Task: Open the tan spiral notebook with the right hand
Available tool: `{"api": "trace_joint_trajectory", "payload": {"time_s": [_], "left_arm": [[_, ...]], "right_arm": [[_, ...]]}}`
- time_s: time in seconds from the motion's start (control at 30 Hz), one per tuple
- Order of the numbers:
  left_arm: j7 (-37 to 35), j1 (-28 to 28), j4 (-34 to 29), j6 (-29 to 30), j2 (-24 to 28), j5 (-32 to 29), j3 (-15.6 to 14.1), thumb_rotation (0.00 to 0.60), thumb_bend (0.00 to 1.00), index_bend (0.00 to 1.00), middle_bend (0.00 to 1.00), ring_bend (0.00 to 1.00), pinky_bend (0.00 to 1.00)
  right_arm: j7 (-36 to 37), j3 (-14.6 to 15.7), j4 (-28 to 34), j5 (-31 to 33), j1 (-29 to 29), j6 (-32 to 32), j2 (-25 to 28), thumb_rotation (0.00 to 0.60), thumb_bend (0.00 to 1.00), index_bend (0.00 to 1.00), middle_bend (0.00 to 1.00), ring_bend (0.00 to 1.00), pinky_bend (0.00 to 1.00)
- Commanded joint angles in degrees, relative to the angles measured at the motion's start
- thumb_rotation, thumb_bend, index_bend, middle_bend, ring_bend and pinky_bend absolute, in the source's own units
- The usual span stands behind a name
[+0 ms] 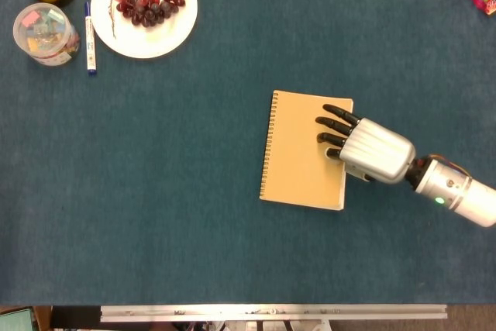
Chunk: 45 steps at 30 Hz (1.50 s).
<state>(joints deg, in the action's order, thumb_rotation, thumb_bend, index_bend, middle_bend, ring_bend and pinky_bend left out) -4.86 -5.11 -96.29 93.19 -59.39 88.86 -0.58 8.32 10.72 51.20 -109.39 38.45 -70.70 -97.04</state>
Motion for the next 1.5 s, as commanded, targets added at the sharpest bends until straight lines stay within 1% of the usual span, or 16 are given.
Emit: {"api": "trace_joint_trajectory", "payload": {"time_s": [0.03, 0.13, 0.23, 0.4, 0.7, 0.93, 1.1, 1.17, 1.27, 1.5], "left_arm": [[-0.06, 0.04, 0.03, -0.07, -0.01, 0.04, -0.01, 0.600, 0.41, 0.19, 0.15, 0.12, 0.06], [-0.21, 0.04, 0.01, -0.06, 0.03, 0.05, -0.01, 0.600, 0.41, 0.19, 0.15, 0.12, 0.06], [-0.47, -0.03, -0.08, 0.18, 0.17, 0.22, -0.01, 0.600, 0.41, 0.19, 0.15, 0.12, 0.06], [-0.90, 0.00, -0.06, 0.28, 0.27, 0.30, 0.05, 0.600, 0.41, 0.19, 0.15, 0.12, 0.06], [-0.26, 0.53, -0.65, -0.06, 0.05, 1.42, -0.13, 0.600, 0.41, 0.19, 0.15, 0.12, 0.06], [-0.11, 0.88, -1.29, -0.32, -0.05, 2.20, -0.37, 0.600, 0.41, 0.19, 0.15, 0.12, 0.06], [-0.24, 0.96, -1.30, -0.41, -0.09, 2.30, -0.47, 0.600, 0.41, 0.19, 0.15, 0.12, 0.06], [-0.22, 1.01, -1.25, -0.55, -0.17, 2.25, -0.51, 0.600, 0.41, 0.18, 0.15, 0.12, 0.06], [-0.35, 0.96, -1.20, -0.60, -0.13, 2.27, -0.67, 0.600, 0.41, 0.18, 0.15, 0.12, 0.06], [-1.19, 0.32, -1.01, 0.09, 0.30, 1.93, -0.90, 0.600, 0.41, 0.18, 0.15, 0.12, 0.06]], "right_arm": [[0.44, -0.26, -1.50, 0.17, -0.06, -0.68, -1.21, 0.600, 0.52, 0.63, 0.36, 0.15, 0.10], [0.92, -0.89, -2.67, 0.69, -0.23, -1.63, -2.24, 0.600, 0.56, 0.68, 0.39, 0.18, 0.12], [1.42, -1.19, -2.83, 0.90, -0.25, -2.49, -2.42, 0.600, 0.58, 0.73, 0.41, 0.20, 0.14], [1.35, -1.26, -1.14, 1.25, -0.52, -3.73, -0.32, 0.600, 0.58, 0.77, 0.43, 0.21, 0.14], [-1.04, -0.10, 5.98, 1.71, -3.06, -7.32, 9.11, 0.600, 0.58, 0.80, 0.44, 0.23, 0.14], [-3.45, 1.07, 12.78, 1.77, -6.05, -10.89, 18.48, 0.600, 0.58, 0.81, 0.46, 0.25, 0.15], [-5.29, 1.04, 17.02, 0.40, -6.56, -12.65, 22.66, 0.600, 0.58, 0.81, 0.46, 0.26, 0.15], [-6.02, 0.56, 18.39, -0.66, -5.90, -12.59, 22.85, 0.600, 0.58, 0.81, 0.47, 0.26, 0.15], [-6.54, -0.37, 19.39, -2.07, -4.21, -11.08, 21.44, 0.600, 0.58, 0.81, 0.47, 0.26, 0.15], [-5.55, -2.99, 18.10, -3.08, 0.35, -5.56, 15.15, 0.600, 0.58, 0.81, 0.47, 0.26, 0.15]]}}
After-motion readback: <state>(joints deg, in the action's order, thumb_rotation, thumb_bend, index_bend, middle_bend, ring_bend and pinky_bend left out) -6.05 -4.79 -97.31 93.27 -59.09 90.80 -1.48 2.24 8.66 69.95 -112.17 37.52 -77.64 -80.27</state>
